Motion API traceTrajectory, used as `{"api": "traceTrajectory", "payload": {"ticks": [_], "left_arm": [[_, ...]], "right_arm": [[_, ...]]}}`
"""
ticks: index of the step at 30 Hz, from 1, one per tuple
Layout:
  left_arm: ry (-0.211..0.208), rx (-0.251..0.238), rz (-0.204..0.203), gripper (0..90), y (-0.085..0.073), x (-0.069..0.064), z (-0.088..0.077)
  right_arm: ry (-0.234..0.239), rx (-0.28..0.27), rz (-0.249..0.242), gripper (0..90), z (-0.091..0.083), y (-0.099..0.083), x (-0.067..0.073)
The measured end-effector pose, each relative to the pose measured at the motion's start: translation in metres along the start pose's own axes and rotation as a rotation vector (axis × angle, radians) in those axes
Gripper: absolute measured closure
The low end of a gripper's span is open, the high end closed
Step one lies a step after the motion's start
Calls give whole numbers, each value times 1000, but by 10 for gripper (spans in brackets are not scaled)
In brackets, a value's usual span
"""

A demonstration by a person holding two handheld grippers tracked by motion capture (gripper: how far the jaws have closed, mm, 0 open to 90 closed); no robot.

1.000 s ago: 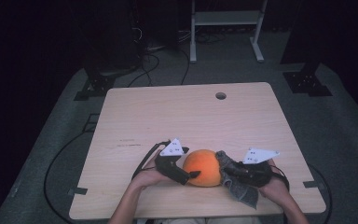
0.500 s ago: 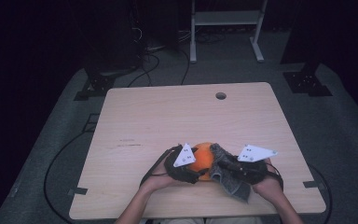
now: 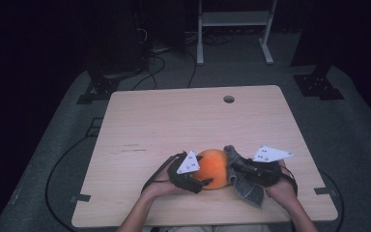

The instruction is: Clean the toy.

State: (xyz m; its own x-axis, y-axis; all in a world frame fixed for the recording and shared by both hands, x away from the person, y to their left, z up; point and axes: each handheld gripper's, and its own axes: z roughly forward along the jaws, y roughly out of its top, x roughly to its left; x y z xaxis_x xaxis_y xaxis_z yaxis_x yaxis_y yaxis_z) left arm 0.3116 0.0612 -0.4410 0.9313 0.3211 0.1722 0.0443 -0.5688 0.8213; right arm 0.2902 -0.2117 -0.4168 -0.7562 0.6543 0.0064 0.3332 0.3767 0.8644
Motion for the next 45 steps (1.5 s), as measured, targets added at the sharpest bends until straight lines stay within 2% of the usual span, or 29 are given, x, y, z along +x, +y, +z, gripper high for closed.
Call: {"api": "traceTrajectory", "payload": {"ticks": [2, 4, 6, 7, 9, 11, 13, 14, 16, 17, 19, 21, 22, 23, 25, 27, 28, 29, 31, 32, 35, 37, 38, 40, 41, 43, 45], "left_arm": [[-4, 2, 4, 216, -1, -1, 0], [-7, -7, -7, 217, -1, 0, 0], [-6, -5, 0, 216, 0, 0, -1], [-5, -6, 3, 215, 0, 0, -1], [-2, -2, 4, 213, 1, -1, -1], [-1, 0, 16, 213, 4, -3, 0], [-6, -2, 23, 208, 7, -4, 0], [-10, 0, 21, 198, 8, -3, -2], [-17, -8, -17, 153, 9, 2, -6], [-16, -23, -45, 130, 9, 4, -8], [-1, -19, -92, 98, 7, 9, -10], [-9, -4, -110, 104, 5, 10, -7], [-23, -2, -97, 157, 4, 8, -5], [-13, -5, -70, 187, 3, 5, -3], [-2, -2, -51, 225, 7, 0, -1], [1, -1, -11, 233, 11, -4, -1], [0, 1, 4, 233, 13, -6, 0], [0, 7, 21, 232, 13, -7, -1], [-19, -14, 38, 200, 12, -6, -4], [-23, -20, 35, 176, 11, -4, -7], [-6, -11, -37, 91, 11, 4, -11], [-27, 11, -92, 89, 8, 9, -8], [-42, 10, -97, 127, 7, 9, -6], [-44, 1, -69, 225, 5, 5, -4], [-41, -4, -55, 253, 6, 2, -4], [-39, 5, 0, 294, 10, -2, -4], [-52, 17, 63, 292, 13, -8, -4]], "right_arm": [[-7, 30, -12, 715, 7, -4, 1], [-16, 55, 12, 716, 10, -11, -5], [-91, 130, -8, 718, 12, -17, -9], [-110, 157, -24, 720, 11, -19, -10], [-96, 117, -3, 721, 5, -16, -9], [-35, 24, -7, 721, -4, -5, -3], [-6, -27, -45, 719, -5, 6, 7], [0, -23, -71, 719, -3, 9, 12], [-11, 10, -97, 719, 4, 7, 17], [-14, 19, -96, 720, 7, 4, 15], [-19, 23, -76, 720, 7, 0, 10], [-37, 39, -78, 719, 5, -3, 7], [-74, 66, -97, 719, 5, -4, 6], [-89, 82, -99, 719, 3, -4, 6], [-64, 52, -92, 720, -2, 1, 10], [-15, 4, -98, 719, -5, 9, 18], [-5, -11, -107, 719, -5, 13, 21], [-4, -8, -125, 719, -4, 15, 24], [-18, 19, -148, 721, 1, 14, 25], [-21, 32, -134, 722, 4, 12, 23], [-28, 39, -98, 723, 5, 3, 15], [-22, 36, -79, 723, 1, 2, 10], [-26, 42, -75, 722, 0, 1, 8], [-43, 57, -65, 724, -4, 5, 9], [-34, 46, -60, 724, -9, 8, 10], [1, -2, -56, 724, -18, 19, 17], [39, -31, -79, 723, -21, 28, 26]]}}
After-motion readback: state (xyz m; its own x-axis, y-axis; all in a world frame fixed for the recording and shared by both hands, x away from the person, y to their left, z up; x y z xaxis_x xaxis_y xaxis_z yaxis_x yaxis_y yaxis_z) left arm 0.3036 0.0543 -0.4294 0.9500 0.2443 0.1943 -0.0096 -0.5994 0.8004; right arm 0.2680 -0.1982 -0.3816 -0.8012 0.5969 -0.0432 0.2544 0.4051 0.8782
